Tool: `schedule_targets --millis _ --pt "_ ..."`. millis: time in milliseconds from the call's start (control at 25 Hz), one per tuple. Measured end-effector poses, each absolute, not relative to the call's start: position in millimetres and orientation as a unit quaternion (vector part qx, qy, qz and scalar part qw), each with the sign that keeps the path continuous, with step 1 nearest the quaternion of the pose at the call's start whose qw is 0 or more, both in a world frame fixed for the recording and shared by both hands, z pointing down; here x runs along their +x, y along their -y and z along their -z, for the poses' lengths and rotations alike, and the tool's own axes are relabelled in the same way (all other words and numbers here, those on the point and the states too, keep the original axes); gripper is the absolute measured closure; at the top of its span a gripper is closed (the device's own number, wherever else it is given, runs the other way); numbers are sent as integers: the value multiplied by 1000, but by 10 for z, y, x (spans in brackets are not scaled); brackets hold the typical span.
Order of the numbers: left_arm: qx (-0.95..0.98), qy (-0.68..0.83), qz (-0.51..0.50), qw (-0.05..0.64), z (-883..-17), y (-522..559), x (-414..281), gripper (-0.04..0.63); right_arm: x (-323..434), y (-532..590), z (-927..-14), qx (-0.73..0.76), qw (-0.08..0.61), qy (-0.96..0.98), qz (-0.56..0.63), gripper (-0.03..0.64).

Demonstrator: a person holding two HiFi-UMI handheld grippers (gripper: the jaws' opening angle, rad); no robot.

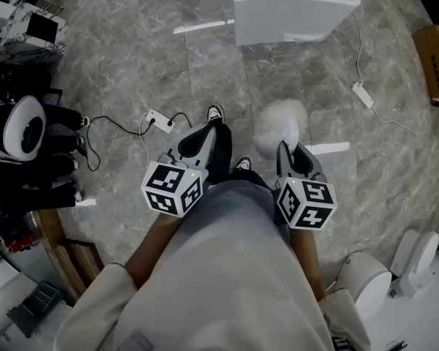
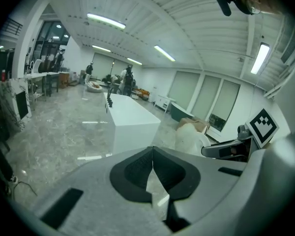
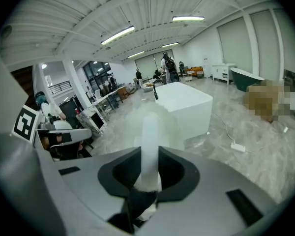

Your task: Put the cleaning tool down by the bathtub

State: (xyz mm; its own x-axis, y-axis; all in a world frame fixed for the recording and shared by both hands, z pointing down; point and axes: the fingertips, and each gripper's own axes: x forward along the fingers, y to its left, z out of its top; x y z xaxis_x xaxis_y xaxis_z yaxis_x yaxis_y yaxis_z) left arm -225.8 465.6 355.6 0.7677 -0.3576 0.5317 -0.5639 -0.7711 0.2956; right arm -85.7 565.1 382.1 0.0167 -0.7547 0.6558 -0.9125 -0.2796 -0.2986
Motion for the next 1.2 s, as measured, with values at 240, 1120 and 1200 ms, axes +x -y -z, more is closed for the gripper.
schedule_targets --millis 240,1120,1200 --pt "905 250 -247 240 -3623 -4188 -2285 588 -874 -5122 -3857 693 119 593 -393 549" --pt "912 262 -201 244 -3421 -1841 -2162 586 -496 -3002 -3568 728 153 568 -353 549" --pt "914 255 -201 242 -3408 -1718 -2127 586 -453 -2859 -3515 736 164 565 -336 549"
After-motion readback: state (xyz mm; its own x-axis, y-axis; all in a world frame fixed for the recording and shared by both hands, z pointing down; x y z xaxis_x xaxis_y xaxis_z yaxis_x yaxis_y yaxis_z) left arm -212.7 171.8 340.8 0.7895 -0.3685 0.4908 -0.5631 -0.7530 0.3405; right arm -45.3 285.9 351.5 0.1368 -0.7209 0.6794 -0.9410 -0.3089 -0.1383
